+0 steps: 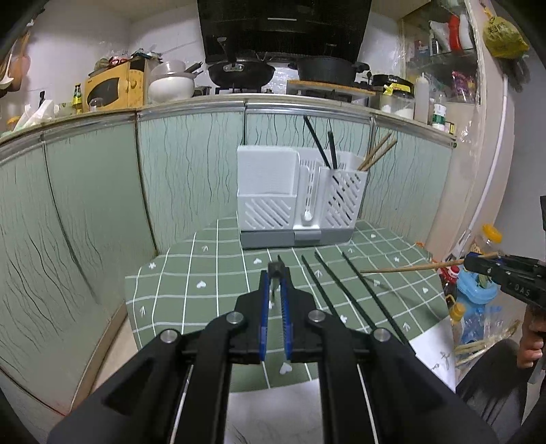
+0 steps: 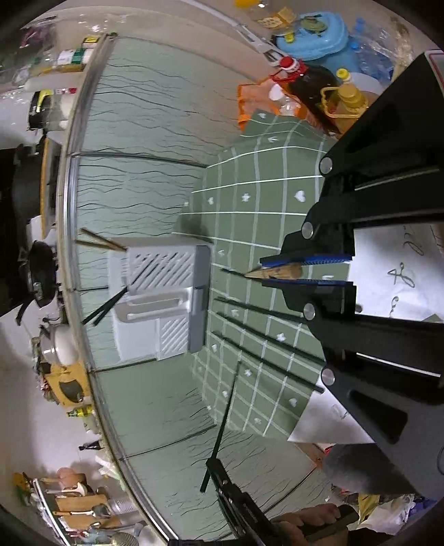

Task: Organize utensils
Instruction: 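Lift both held chopsticks and carry them above the white utensil holder, then open both grippers to drop the chopsticks into the white holder, then move both grippers back down to the remaining black chopsticks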

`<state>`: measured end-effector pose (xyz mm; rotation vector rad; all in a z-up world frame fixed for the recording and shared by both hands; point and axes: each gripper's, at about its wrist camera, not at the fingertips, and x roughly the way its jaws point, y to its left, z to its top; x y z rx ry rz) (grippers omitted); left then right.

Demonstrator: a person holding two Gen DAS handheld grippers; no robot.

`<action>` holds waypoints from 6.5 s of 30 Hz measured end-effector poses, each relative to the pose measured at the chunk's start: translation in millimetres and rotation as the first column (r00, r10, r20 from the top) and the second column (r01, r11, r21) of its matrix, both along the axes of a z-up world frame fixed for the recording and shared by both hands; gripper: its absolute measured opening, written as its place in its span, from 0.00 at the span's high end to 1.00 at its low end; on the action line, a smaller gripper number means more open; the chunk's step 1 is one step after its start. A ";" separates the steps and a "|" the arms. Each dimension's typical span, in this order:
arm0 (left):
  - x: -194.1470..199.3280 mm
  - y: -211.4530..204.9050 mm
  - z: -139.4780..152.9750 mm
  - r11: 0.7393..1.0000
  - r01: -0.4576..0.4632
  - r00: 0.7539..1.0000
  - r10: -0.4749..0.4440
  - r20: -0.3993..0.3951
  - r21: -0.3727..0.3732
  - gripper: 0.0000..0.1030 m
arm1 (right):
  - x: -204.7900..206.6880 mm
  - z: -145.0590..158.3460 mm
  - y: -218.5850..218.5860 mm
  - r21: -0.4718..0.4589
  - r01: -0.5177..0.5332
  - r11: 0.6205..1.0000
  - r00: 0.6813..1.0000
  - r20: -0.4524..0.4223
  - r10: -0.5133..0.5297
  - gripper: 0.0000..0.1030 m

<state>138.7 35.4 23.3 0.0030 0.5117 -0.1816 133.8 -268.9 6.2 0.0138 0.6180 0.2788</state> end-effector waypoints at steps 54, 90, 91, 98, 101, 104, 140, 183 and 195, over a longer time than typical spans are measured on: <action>74.5 -49.3 105.4 0.987 0.157 0.987 -0.156 0.024 -0.037 0.94 | 60.5 121.5 -1.2 0.045 -0.048 0.998 0.989 0.144 0.041 0.94; 229.8 -105.3 195.1 0.977 0.211 0.969 -0.204 0.140 -0.035 0.94 | 237.4 213.6 2.1 0.045 -0.067 0.997 0.980 0.191 0.057 0.94; 234.3 -105.8 193.6 0.977 0.211 0.970 -0.204 0.134 -0.036 0.94 | 240.1 212.0 2.8 0.045 -0.069 0.997 0.981 0.186 0.059 0.94; 259.4 -115.2 166.9 0.973 0.230 0.968 -0.226 0.106 -0.020 0.94 | 266.6 185.0 4.5 0.045 -0.070 0.997 0.988 0.144 0.063 0.94; 262.6 -118.9 150.3 0.965 0.262 0.961 -0.259 0.096 -0.021 0.94 | 272.9 169.4 4.3 0.044 -0.069 0.997 0.991 0.119 0.063 0.94; 265.9 -121.8 134.2 0.961 0.275 0.959 -0.274 0.070 -0.007 0.94 | 277.4 157.3 3.7 0.044 -0.077 0.996 0.993 0.093 0.073 0.94; 96.3 -31.3 138.7 0.986 0.153 0.981 -0.143 0.134 -0.067 0.05 | 115.1 163.9 23.3 -0.052 -0.011 0.999 0.992 0.124 0.018 0.07; 36.1 -20.8 -53.7 0.999 0.012 0.996 -0.015 -0.089 -0.043 0.08 | 48.8 -45.1 15.7 -0.071 0.041 0.997 0.999 -0.002 -0.042 0.07; 44.9 -28.1 -69.5 0.999 0.046 0.989 -0.048 -0.139 -0.017 0.20 | 54.8 -54.0 26.0 -0.131 0.019 0.991 1.000 -0.022 -0.023 0.07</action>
